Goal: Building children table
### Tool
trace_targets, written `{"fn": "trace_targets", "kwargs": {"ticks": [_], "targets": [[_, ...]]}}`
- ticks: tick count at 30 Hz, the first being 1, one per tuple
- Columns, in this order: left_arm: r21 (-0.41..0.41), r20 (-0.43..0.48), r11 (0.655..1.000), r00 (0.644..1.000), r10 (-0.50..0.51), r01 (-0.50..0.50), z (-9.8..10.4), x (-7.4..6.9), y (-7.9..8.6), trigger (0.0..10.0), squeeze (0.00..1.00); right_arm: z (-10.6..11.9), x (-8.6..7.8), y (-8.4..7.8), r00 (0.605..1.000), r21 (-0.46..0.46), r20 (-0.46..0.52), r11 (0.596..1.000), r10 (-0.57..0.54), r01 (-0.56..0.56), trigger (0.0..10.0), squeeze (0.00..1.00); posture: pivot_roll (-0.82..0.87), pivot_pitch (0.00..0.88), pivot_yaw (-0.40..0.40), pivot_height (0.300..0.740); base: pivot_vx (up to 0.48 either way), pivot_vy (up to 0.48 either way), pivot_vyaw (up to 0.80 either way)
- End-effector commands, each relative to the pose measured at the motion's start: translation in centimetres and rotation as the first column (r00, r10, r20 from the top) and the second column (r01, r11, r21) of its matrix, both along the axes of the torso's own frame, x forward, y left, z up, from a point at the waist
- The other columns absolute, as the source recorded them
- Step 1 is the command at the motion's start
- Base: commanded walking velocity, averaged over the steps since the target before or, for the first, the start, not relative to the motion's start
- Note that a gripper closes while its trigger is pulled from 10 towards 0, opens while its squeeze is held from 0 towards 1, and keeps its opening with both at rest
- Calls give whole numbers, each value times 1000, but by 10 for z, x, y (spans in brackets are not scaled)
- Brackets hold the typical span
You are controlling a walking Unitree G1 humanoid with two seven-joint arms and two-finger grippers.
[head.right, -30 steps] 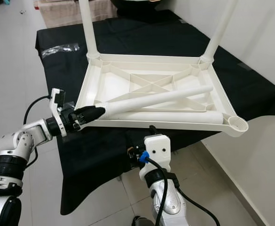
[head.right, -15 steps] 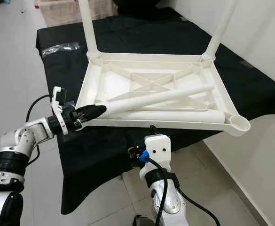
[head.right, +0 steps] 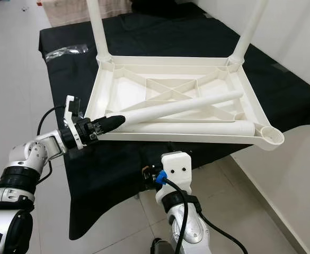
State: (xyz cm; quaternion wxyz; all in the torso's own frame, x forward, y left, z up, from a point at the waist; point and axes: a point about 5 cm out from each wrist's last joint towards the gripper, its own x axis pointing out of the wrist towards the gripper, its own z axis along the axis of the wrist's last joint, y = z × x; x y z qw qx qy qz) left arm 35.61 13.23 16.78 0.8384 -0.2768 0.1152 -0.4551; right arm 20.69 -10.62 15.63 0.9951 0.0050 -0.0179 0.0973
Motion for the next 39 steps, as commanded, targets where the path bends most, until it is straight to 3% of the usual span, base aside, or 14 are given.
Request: {"fn": "trace_targets", "kwargs": {"ticks": [1,11,12,13,14,15,35,39], "targets": [[-24,-12,1000,1000,-7,7,-2,0,-2,10000,0,0,-3,1,1000,5,-11,1000,3,-3,10000,0,-19,198,5,740,0,0,0],[-47,-38,999,999,-28,26,-8,0,-15,10000,0,3,-8,0,1000,11,-16,1000,4,-4,10000,0,-40,211,11,740,0,0,0],[-52,-42,998,999,-30,28,-8,0,-16,4745,0,3,-9,0,1000,11,-18,1000,6,-5,10000,0,-48,217,13,740,0,0,0],[-54,-44,998,999,-31,28,-8,0,-18,3490,0,4,-9,0,1000,11,-19,1000,7,-6,10000,0,-51,218,11,740,0,0,0],[-54,-44,998,999,-31,28,-8,0,-18,3490,0,4,-9,0,1000,11,-19,1000,7,-6,10000,0,-51,218,11,740,0,0,0],[-62,-46,998,998,-31,28,-8,0,-18,0,0,4,-10,0,1000,11,-21,1000,7,-7,10000,0,-55,221,11,740,0,0,0],[-107,-74,994,997,19,-27,-15,-3,-9,0,0,2,-9,-1,999,21,-36,1000,7,-6,10000,0,-50,205,4,740,0,0,0],[-125,-50,991,998,31,-37,-10,-4,-5,0,0,2,-2,-6,999,99,-47,995,-15,19,10000,0,-34,182,-1,740,0,0,0]]}}
